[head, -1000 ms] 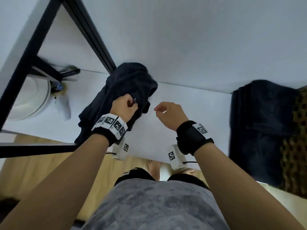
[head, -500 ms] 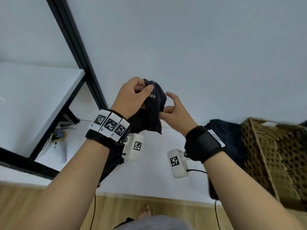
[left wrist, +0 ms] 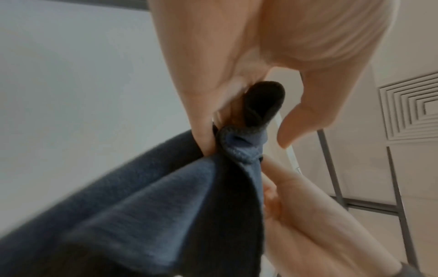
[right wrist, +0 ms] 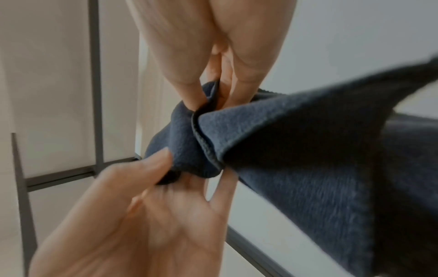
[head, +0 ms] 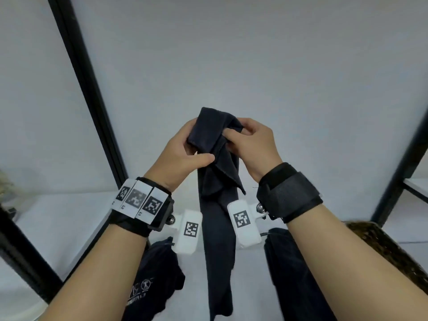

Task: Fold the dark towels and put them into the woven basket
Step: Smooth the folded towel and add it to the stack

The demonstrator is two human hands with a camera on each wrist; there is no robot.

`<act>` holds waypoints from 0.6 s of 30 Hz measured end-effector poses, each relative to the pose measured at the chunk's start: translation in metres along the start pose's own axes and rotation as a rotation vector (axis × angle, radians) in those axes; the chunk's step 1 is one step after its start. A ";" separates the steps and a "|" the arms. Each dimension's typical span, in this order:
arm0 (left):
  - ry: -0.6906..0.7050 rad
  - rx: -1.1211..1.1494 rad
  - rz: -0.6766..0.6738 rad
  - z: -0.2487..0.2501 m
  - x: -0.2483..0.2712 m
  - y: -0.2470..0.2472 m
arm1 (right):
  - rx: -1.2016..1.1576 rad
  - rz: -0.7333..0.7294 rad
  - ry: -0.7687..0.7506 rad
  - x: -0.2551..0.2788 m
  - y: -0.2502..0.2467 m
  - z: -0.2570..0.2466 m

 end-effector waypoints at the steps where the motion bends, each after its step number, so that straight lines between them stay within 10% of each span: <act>1: 0.016 0.003 0.002 0.005 0.003 0.004 | -0.006 0.024 -0.006 0.002 -0.002 -0.009; 10: -0.037 -0.312 0.089 -0.021 0.052 0.047 | -0.191 0.208 0.044 0.030 -0.020 -0.041; 18: 0.099 -0.385 0.495 -0.027 0.062 0.043 | -0.257 0.227 0.099 0.064 -0.069 -0.036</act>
Point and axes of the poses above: each hand's wrist, its own x-axis away from the middle knuckle, its own y-axis out of the palm, z = x × y, the point moved 2 cm from there along -x, towards the middle knuckle, and after that the axes turned 7 degrees about x, right-handed, at the moved point
